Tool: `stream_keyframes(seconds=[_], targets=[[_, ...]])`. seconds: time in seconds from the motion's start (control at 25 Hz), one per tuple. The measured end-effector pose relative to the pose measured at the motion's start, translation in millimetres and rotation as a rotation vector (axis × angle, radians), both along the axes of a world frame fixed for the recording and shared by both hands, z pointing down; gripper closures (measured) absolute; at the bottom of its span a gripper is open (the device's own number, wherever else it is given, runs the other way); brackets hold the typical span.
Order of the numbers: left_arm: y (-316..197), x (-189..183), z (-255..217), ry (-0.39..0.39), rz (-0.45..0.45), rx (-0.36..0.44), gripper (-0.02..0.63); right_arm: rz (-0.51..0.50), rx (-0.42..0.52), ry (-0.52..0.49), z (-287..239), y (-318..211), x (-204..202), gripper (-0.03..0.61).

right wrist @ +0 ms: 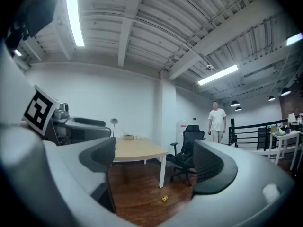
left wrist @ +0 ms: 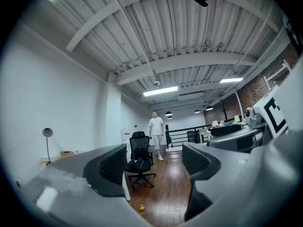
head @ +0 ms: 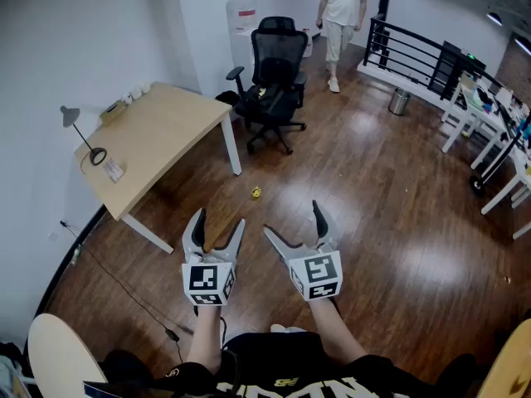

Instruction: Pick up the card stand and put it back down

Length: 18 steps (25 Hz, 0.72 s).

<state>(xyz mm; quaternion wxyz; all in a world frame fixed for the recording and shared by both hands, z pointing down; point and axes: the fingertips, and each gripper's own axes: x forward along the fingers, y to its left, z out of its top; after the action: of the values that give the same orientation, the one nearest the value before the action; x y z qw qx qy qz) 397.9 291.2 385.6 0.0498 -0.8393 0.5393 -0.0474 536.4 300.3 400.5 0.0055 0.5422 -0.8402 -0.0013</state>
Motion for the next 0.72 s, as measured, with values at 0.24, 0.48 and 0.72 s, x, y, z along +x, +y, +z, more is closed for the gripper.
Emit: stream_keyframes(seconds=[0.24,0.48,0.72], targets=[[-31.7,45.6,16.4,-0.015,0.071,-0.036,0.239,0.009,-0.017,-0.027,9.7,-21.5,29.8,0.071],[-86.8,49.2,29.1,-0.01,0.127,-0.047,0.24,-0.032,-0.009,0.014,14.7,-63.2,11.0,0.078],[-146.7,-16.2,20.2,0.013,0.066,-0.014,0.252,-0.057,0.003,0.028,4.1,-133.9,-45.1,0.078]])
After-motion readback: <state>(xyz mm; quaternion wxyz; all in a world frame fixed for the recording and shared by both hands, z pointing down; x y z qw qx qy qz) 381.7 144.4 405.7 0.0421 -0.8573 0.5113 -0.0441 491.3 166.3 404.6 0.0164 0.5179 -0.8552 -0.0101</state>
